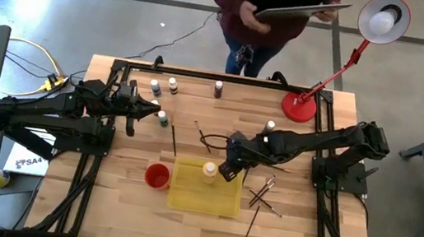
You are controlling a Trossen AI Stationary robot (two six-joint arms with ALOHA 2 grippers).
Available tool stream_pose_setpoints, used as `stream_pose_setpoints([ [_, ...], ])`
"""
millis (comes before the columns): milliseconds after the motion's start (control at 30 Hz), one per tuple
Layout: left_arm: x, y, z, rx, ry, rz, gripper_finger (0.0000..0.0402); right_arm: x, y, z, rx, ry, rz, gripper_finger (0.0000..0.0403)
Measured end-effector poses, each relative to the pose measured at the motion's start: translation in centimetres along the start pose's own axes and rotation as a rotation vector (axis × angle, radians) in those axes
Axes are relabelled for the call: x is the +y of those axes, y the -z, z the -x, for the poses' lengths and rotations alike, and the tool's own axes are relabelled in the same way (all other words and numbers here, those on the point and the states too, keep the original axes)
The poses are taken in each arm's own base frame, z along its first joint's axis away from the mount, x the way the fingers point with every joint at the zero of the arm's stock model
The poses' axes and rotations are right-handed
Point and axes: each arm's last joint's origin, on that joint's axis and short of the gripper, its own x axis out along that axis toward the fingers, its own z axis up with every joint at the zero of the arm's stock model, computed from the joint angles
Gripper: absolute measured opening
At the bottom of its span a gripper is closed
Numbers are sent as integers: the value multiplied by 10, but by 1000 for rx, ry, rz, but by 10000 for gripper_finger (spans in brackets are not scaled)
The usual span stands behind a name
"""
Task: Pick & Place Paint Supplies
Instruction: Put the red paint bottle into the yellow bin
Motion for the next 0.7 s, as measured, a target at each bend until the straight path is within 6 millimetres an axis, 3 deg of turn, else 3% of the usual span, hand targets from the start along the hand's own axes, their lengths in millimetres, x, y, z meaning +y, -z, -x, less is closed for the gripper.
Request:
stream_pose_setpoints([
  [700,0,0,0,0,1,0,0,5,11,-37,110,46,26,106],
])
